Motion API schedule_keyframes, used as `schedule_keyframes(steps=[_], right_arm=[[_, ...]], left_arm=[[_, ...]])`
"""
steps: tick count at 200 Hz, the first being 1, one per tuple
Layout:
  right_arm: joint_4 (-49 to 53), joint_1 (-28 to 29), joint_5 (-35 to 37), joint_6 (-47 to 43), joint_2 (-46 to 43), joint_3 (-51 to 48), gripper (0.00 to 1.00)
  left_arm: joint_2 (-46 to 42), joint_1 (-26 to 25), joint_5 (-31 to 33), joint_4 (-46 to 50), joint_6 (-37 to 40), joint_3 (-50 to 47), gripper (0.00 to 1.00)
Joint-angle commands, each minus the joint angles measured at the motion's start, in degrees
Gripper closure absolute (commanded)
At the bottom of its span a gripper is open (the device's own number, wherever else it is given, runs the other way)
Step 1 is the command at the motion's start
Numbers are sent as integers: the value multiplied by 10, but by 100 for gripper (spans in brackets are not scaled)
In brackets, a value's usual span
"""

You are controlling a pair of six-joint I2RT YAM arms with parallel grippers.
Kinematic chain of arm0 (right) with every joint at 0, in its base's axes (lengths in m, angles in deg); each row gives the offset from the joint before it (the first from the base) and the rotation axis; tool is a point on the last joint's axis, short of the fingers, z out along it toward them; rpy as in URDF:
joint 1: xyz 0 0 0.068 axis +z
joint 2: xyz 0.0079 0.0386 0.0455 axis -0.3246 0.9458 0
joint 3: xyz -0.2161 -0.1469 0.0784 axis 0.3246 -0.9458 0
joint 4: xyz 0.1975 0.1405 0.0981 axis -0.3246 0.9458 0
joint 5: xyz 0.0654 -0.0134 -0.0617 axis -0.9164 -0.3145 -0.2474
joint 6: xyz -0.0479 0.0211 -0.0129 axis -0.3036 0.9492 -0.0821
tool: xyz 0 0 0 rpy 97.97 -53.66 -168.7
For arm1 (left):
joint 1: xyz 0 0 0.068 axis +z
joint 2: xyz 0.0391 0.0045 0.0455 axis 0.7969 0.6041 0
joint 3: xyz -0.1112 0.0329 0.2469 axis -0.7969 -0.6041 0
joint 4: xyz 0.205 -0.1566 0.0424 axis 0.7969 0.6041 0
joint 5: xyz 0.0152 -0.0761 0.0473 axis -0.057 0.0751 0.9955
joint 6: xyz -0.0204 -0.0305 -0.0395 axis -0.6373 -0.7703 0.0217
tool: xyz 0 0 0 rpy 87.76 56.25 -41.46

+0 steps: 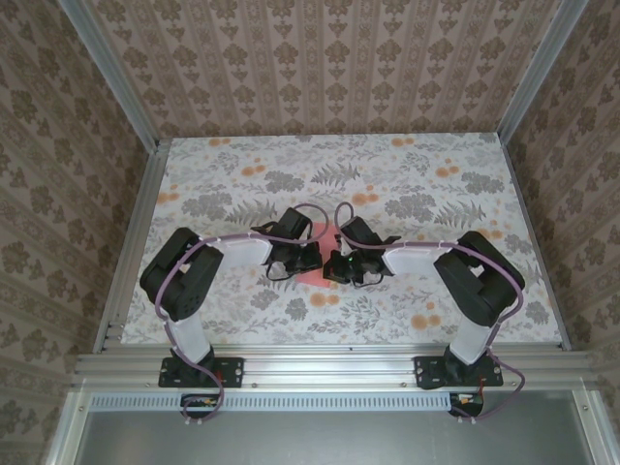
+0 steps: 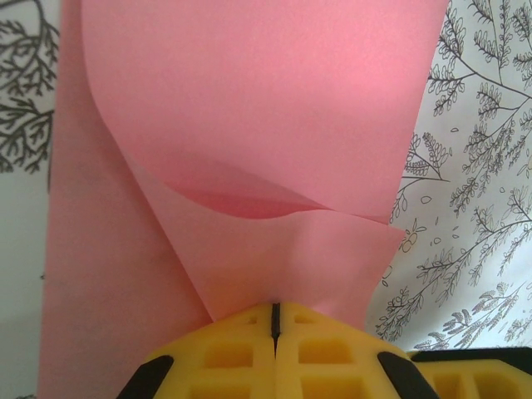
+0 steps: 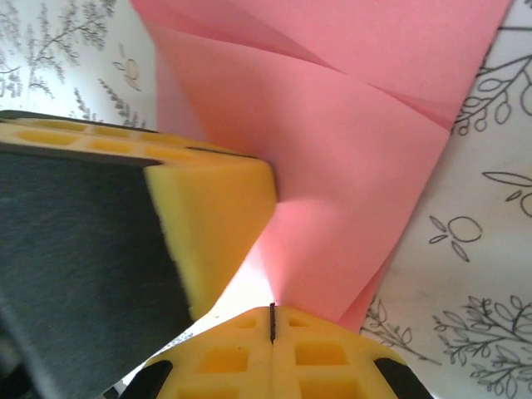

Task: Fold a paper plane with a square sheet of paper (pick it up from the middle)
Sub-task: Fold the triangle a second time at the center of the table.

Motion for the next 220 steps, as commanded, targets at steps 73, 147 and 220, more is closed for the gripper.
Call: schedule_keyframes(steps=[73, 147, 220], right_arm=[[23, 4, -15, -8, 0, -18, 94], [23, 13, -29, -17, -9, -22, 94], [141, 11, 65, -48, -37, -4, 93]], left_arm=[[4, -1, 41, 37, -18, -21, 94], [4, 0, 43, 40, -26, -20, 95], [4, 0, 42, 45, -27, -15, 94]])
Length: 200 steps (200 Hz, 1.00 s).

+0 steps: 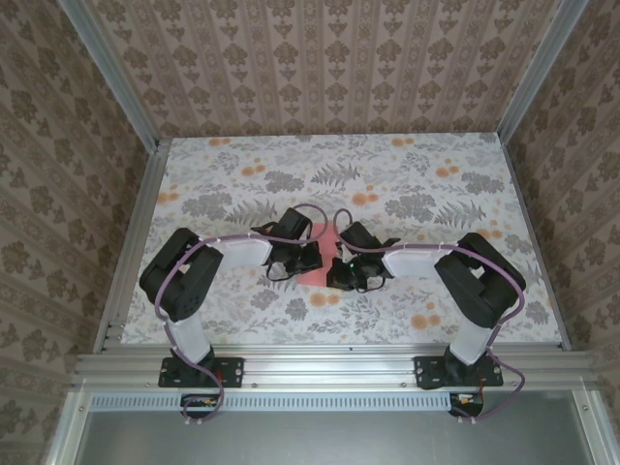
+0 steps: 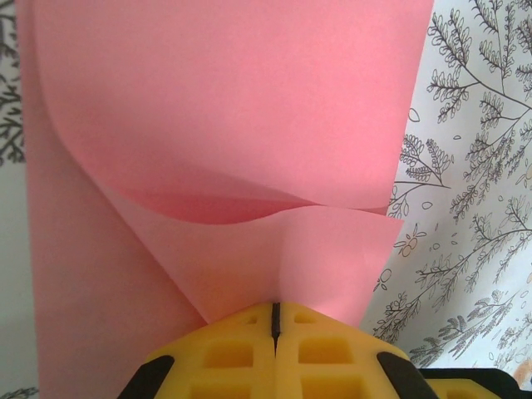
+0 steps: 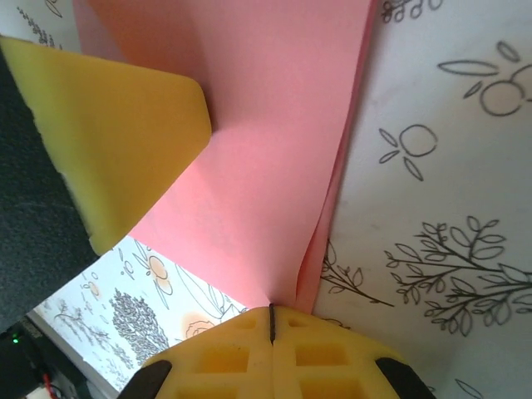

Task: Fold a paper plane with a square sheet of paper (pick it up from the middle)
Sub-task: Fold the triangle a second time at the center of the table.

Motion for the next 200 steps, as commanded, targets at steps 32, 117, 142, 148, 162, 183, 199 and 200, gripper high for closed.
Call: schedule_keyframes(steps=[32, 117, 142, 148, 162, 183, 199, 200], right_arm=[[72, -3, 67, -14, -75, -6, 90], [23, -10, 46, -3, -28, 30, 72], [23, -10, 40, -5, -11, 37, 74], [23, -10, 39, -5, -8, 37, 74], [18, -10, 34, -4, -3, 36, 74], [7, -10, 23, -4, 6, 35, 77], [2, -10, 17, -3, 13, 35, 79], [1, -10, 17, -3, 13, 36, 79]], left_arm=[[5, 1, 36, 44, -8, -12, 94], [4, 1, 36, 41, -11, -15, 94], [3, 1, 34, 40, -10, -14, 94], [3, 1, 33, 40, -10, -14, 94], [2, 1, 32, 40, -11, -14, 94], [1, 1, 30, 39, -11, -12, 94], [-1, 1, 29, 40, -11, -11, 94], [0, 1, 29, 40, -11, -11, 94]])
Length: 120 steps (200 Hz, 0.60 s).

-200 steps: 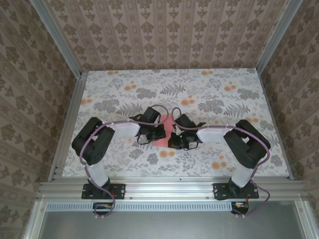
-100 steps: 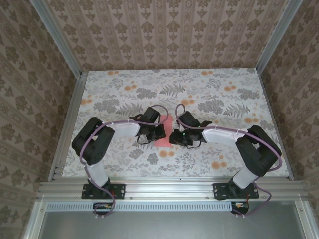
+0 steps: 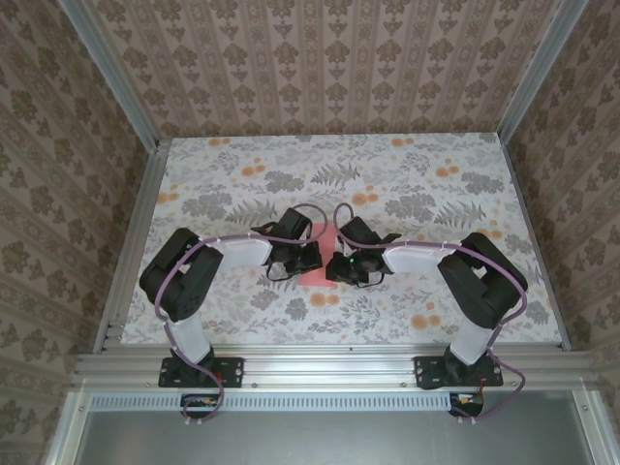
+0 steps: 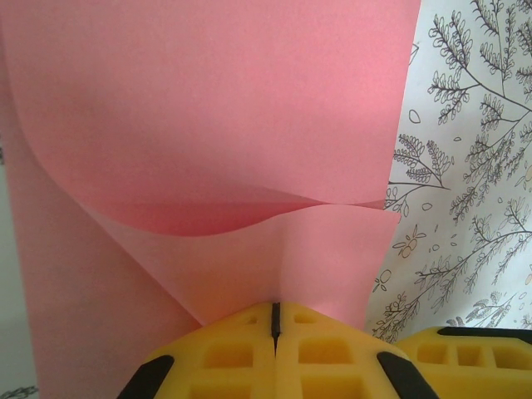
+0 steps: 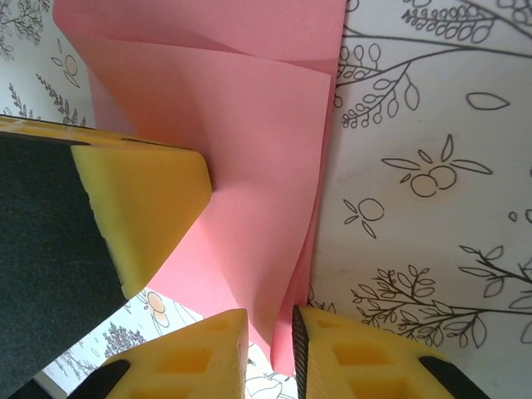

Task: Fold a paper plane with a square sheet of paper (pick it up from the middle)
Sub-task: Fold the triangle a second time at the center of the table.

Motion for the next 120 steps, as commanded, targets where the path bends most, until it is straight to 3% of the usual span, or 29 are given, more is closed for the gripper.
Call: schedule_keyframes(steps=[1, 37, 75, 120], right_arm=[[-15, -3, -22, 7, 16, 13, 79], [-26, -3, -27, 12, 27, 12, 81], [-39, -7, -29, 23, 31, 3, 89], [-39, -14, -30, 28, 40, -6, 95]], left_arm=[[0, 1, 29, 40, -6, -11, 94], [-2, 1, 26, 38, -6, -8, 94], [-17, 2, 20, 32, -6, -8, 93], [-56, 2, -3, -8, -8, -19, 82]])
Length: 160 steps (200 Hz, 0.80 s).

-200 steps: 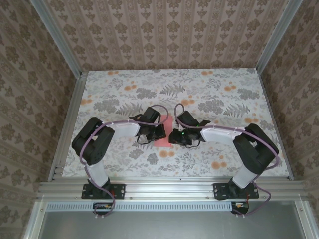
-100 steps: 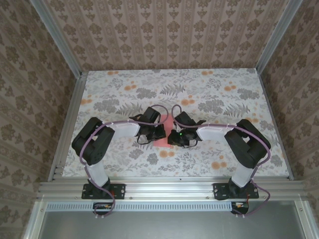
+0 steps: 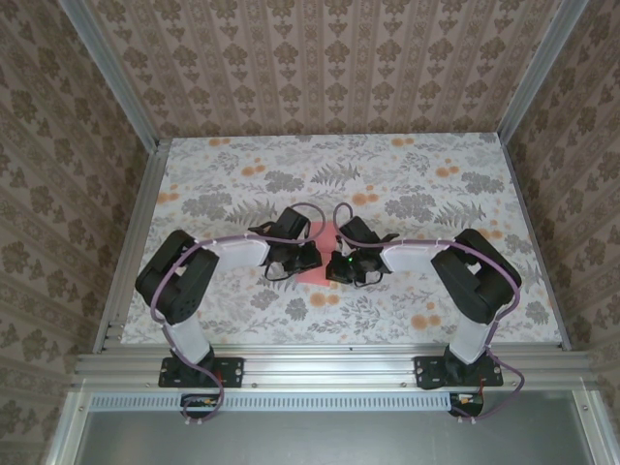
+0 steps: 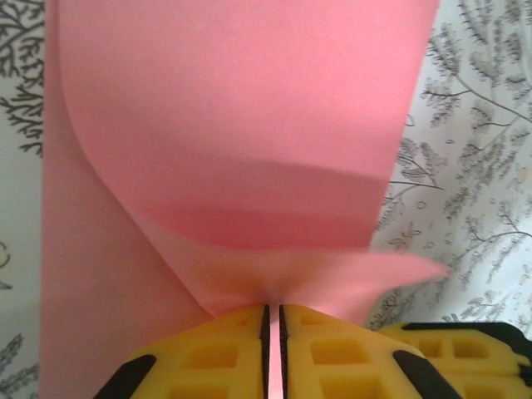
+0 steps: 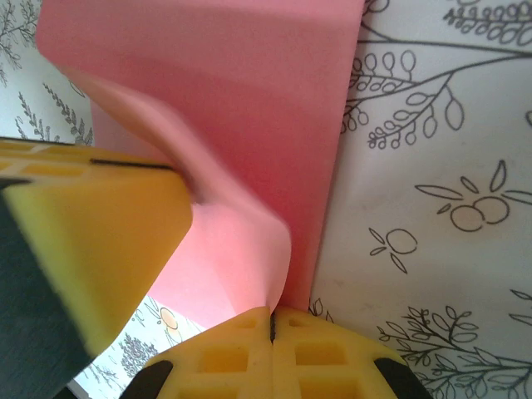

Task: Fold a paper plane with a square sheet of paper (pick it up from the middle)
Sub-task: Fold the triangle a second time at the center of the table.

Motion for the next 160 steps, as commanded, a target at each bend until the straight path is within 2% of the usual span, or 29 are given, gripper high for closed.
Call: schedule_keyframes(steps=[1, 69, 117, 160], right_arm=[[-2, -6, 0, 11, 16, -6, 95], [5, -10, -2, 17, 17, -13, 94], [5, -12, -3, 17, 13, -15, 93], [35, -16, 11, -1, -16, -2, 84]], left_arm=[[-33, 1, -7, -11, -6, -12, 82], [-20, 1, -15, -35, -5, -25, 81], [8, 2, -1, -26, 3, -13, 86], [17, 1, 39, 23, 7, -5, 89]])
